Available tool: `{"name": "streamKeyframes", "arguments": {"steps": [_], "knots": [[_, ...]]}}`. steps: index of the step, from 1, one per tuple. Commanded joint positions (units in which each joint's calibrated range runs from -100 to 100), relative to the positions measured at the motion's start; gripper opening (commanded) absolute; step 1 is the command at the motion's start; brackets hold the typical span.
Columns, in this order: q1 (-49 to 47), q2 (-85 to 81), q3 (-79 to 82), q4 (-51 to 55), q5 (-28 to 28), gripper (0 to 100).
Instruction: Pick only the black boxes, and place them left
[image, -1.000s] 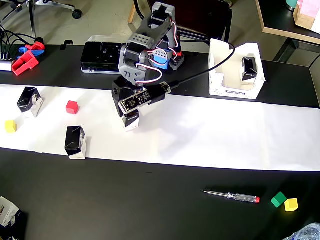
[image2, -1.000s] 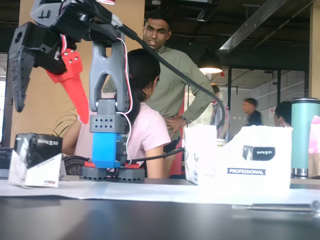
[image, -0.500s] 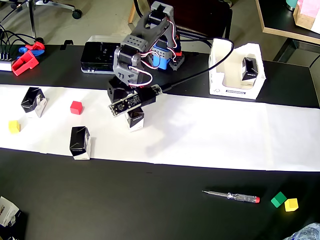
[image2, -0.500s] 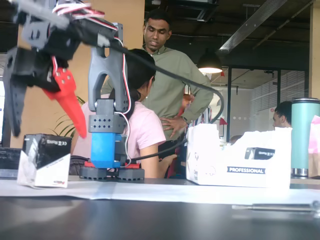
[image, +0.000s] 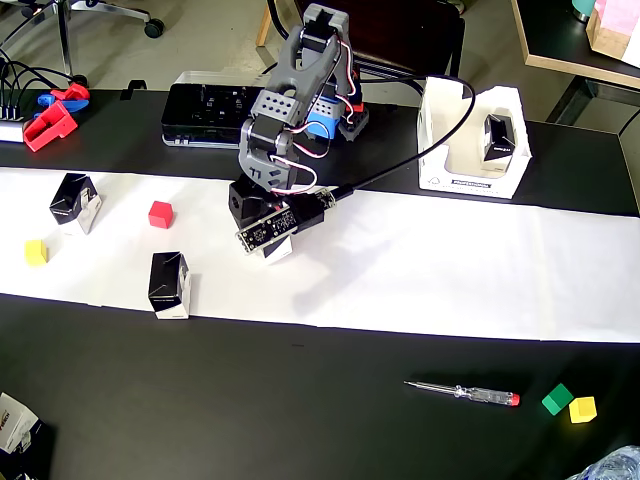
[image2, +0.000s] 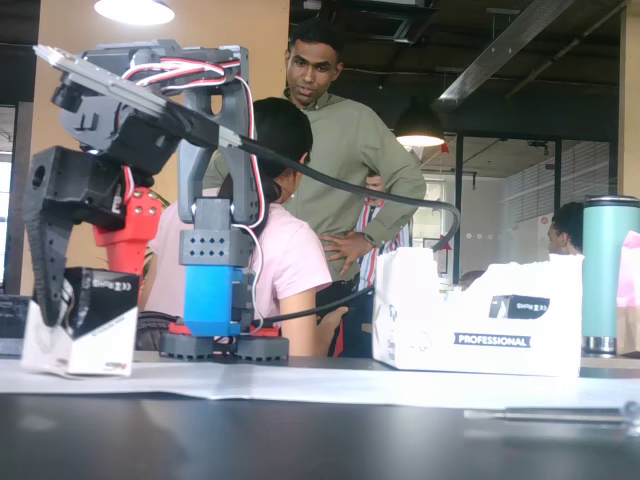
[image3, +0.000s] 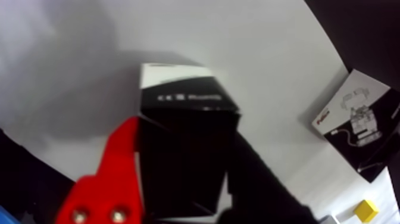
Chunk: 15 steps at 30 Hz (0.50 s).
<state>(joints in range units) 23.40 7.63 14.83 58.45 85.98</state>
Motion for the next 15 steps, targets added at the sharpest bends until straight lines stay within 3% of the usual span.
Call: {"name": "streamKeyframes", "arguments": {"steps": [1,8,15], "knots": [[-0.66,-3.09,-2.77,0.46,-0.61,16],[-5.68,-10.04,-9.69,11.03,-7.51,16],[-18.24,-13.91,-22.54,24.46,-18.14,16]]}}
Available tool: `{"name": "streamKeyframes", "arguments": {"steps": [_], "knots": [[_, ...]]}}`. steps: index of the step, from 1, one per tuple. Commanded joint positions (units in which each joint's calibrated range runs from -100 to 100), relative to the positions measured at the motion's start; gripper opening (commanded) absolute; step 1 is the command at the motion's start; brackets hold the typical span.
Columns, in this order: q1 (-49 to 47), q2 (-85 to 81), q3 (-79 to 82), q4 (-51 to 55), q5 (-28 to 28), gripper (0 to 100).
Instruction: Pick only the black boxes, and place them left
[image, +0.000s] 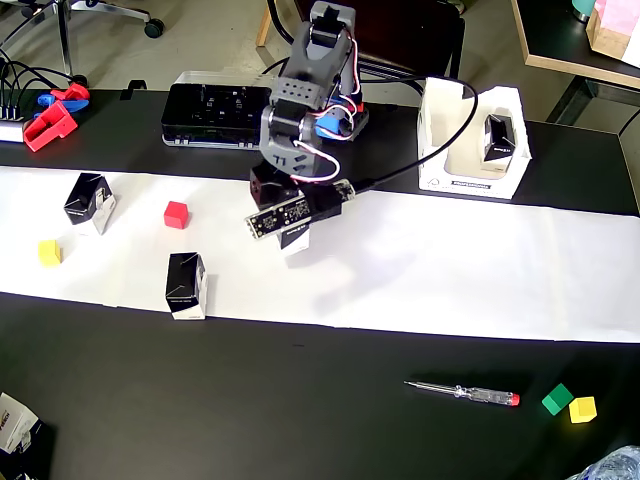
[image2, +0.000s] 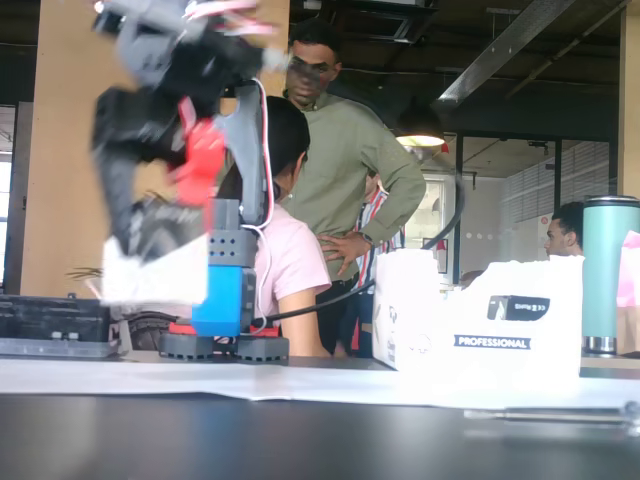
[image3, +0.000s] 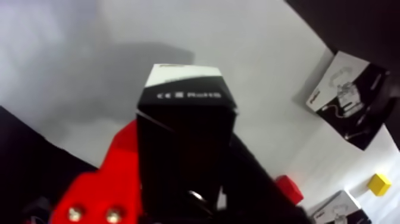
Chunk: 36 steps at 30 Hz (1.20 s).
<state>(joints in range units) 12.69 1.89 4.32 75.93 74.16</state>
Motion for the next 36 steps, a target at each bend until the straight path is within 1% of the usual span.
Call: {"name": "streamKeyframes", "arguments": {"steps": [1,7,12,23,27,30,33,36], "knots": [[-9.62,-8.41,-13.63,8.41,-7.80,16],[-23.73,-8.72,-21.08,12.86,-17.74,16],[-36.12,-8.80,-24.45,12.94,-25.53,16],[-61.41,-9.04,-29.95,13.18,-40.74,16],[-69.21,-11.72,-29.24,18.98,-43.53,16],[-74.67,-13.54,-28.97,23.36,-46.80,16],[-79.26,-15.52,-25.60,23.28,-49.85,16],[-82.20,-18.52,-18.60,23.28,-50.01,16]]}}
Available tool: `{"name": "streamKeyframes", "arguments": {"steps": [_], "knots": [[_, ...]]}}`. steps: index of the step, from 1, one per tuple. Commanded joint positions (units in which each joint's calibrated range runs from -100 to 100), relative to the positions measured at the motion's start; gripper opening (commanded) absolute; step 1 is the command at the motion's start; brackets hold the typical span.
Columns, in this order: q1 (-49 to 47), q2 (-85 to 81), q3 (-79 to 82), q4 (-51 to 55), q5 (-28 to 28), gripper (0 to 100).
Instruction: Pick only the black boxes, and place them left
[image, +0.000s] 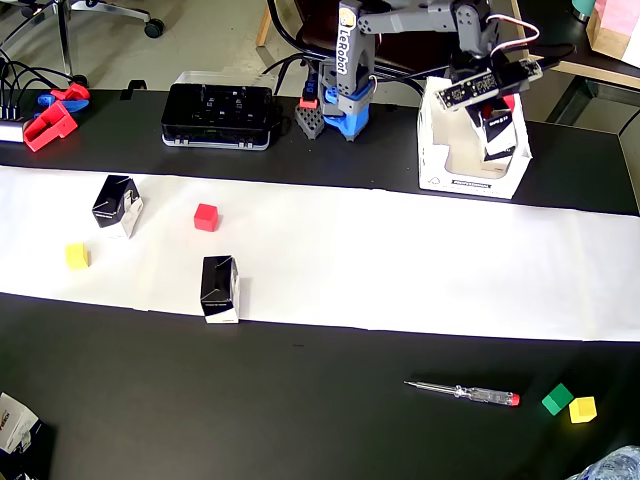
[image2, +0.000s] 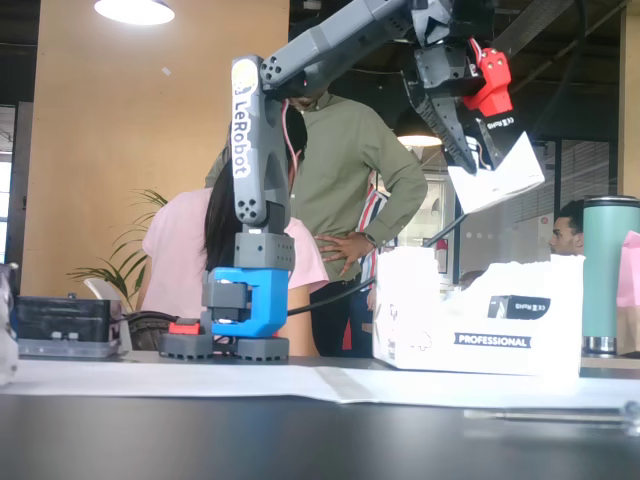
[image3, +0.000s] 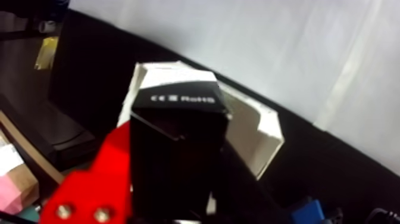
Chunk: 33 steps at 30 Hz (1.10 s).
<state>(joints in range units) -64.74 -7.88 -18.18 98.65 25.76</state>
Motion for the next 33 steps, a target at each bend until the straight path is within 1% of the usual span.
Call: {"name": "streamKeyframes", "arguments": {"steps": [1,6,7,11,13,15,18,19,21,29,33], "knots": [[-5.20,-9.71,6.75,0.56,-1.61,16],[-6.24,-13.82,21.02,0.56,-1.13,18],[-6.33,-14.37,22.53,0.56,-1.13,21],[-7.45,-15.87,25.36,0.56,-1.08,40],[-8.58,-16.34,25.45,0.56,-0.92,47],[-8.66,-16.74,25.27,0.56,0.55,51],[-7.45,-17.45,24.30,0.48,4.45,52],[-5.89,-17.61,23.32,0.48,6.13,53],[0.26,-17.61,20.58,0.16,9.66,53],[25.55,-16.90,18.00,-5.56,19.55,53],[35.86,-16.74,18.54,-8.66,23.76,53]]}}
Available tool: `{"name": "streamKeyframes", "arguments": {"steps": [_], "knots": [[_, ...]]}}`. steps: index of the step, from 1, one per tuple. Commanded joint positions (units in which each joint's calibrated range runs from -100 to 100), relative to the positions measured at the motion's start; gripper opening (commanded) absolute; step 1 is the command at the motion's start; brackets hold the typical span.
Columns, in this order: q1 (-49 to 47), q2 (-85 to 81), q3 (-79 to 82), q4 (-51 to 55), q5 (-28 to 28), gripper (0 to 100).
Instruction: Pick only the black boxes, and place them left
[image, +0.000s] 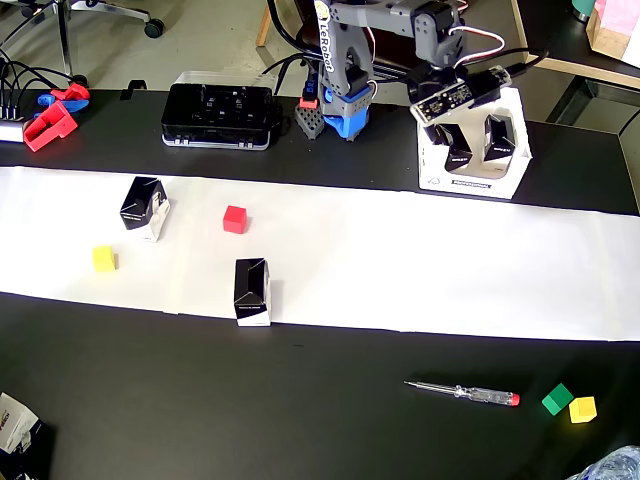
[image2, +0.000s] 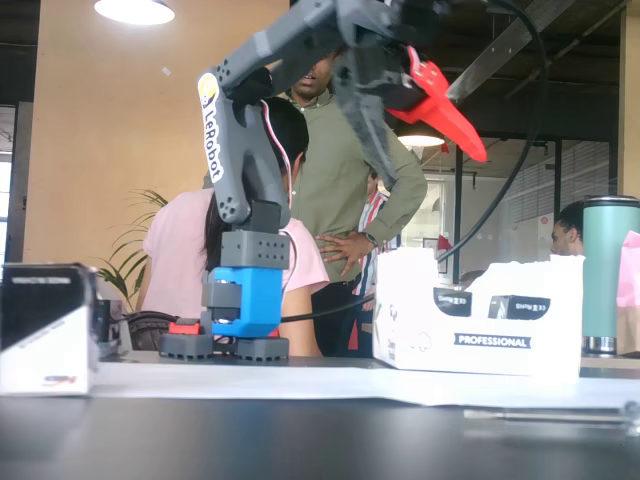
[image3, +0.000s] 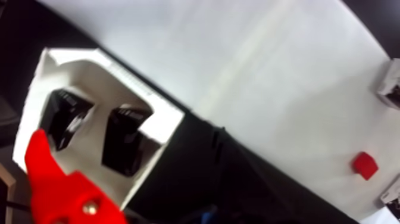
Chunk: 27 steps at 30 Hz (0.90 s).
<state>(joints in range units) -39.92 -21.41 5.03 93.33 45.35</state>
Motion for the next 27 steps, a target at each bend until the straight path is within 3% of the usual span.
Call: {"name": "streamKeyframes", "arguments": {"steps": [1,9,19,27], "knots": [[13.46,-2.73,-4.68,-3.98,5.07,53],[27.31,8.73,-10.62,-8.67,8.13,53],[35.28,26.74,-32.78,-8.67,8.44,53],[42.99,37.49,-46.61,-8.59,13.18,53]]}}
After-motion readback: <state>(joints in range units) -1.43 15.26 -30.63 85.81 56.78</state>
